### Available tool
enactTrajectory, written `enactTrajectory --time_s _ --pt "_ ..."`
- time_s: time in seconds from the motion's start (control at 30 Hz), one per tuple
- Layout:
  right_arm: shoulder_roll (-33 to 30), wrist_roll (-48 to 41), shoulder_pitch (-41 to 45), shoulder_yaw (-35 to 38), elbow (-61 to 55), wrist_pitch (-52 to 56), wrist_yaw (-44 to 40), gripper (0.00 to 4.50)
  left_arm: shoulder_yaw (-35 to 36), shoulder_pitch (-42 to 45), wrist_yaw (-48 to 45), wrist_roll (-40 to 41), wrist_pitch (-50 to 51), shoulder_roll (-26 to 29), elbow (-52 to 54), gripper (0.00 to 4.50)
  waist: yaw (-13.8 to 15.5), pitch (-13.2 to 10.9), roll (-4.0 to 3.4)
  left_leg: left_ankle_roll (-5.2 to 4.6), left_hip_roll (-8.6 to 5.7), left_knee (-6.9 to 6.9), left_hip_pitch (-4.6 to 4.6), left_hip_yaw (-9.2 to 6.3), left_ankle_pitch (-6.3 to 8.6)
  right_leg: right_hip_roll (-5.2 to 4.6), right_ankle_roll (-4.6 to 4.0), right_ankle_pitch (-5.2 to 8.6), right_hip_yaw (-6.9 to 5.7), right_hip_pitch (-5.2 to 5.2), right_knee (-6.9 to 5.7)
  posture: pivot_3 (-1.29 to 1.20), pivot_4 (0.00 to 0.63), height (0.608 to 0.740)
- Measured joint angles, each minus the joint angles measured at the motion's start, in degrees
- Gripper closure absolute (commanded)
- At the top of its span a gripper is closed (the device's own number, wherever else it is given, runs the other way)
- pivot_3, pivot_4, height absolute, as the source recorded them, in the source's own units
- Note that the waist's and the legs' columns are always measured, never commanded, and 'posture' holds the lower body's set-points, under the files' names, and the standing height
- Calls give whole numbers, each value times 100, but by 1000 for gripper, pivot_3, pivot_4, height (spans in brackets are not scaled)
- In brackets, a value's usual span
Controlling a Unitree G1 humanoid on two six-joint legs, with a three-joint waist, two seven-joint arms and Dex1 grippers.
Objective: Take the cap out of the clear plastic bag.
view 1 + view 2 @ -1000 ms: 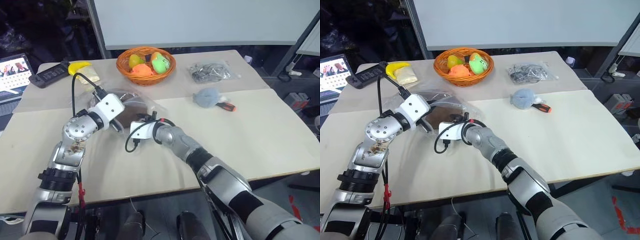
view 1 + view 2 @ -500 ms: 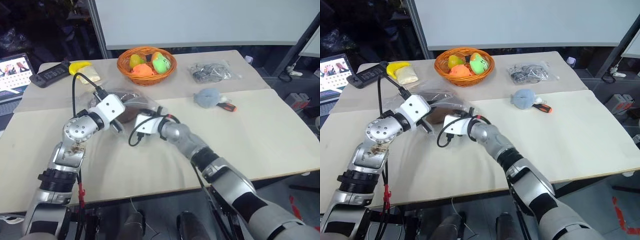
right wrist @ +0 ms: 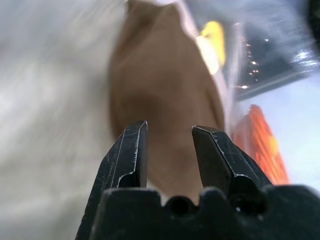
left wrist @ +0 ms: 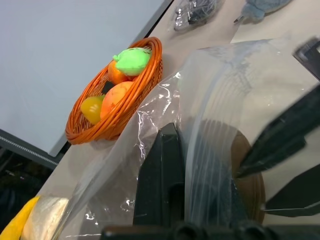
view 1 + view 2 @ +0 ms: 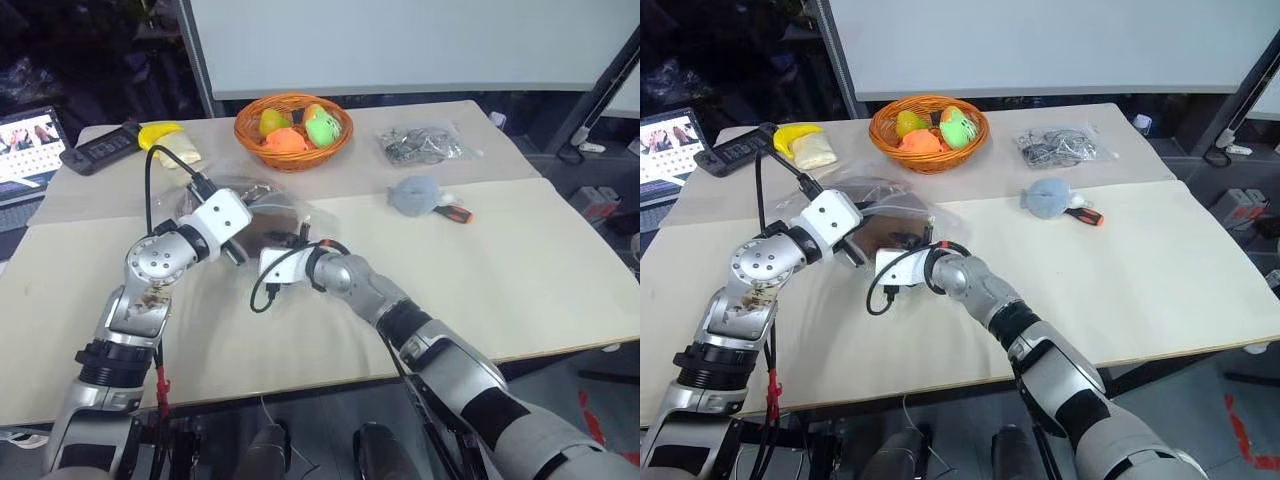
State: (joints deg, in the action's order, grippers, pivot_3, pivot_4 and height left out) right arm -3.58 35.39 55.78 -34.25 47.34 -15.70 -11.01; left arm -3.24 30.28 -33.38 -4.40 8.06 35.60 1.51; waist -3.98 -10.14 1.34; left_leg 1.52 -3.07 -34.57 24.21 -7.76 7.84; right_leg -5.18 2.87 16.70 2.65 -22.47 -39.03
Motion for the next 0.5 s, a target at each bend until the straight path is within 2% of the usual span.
enactTrajectory --time_s 0.17,0.27,0.43,0.47,0.5 --pt "84 273 143 -137 580 -26 299 2653 0 -53 -110 7 77 48 75 4500 -24 0 0 0 1 2 0 0 0 1 -1 0 2 -2 0 0 150 740" --pt "16 299 161 -131 630 -43 318 1963 4 -111 -202 21 93 137 127 4500 -19 0 0 0 2 5 0 0 0 2 -1 0 2 -3 0 0 150 740" --pt "91 264 306 -54 771 -47 450 269 152 -178 -340 41 113 367 129 4500 -39 0 0 0 2 7 -8 1 0 2 -1 0 5 0 -2 0 150 740" --pt "138 269 376 -55 871 -50 503 51 180 -188 -364 45 121 397 128 4500 -41 0 0 0 3 8 -10 1 0 3 -2 0 5 -1 -4 0 150 740" --pt "225 280 492 -57 1022 -47 592 51 203 -189 -409 56 130 462 127 4500 -43 0 0 1 5 10 -12 1 -1 5 -2 0 5 0 -4 0 150 740"
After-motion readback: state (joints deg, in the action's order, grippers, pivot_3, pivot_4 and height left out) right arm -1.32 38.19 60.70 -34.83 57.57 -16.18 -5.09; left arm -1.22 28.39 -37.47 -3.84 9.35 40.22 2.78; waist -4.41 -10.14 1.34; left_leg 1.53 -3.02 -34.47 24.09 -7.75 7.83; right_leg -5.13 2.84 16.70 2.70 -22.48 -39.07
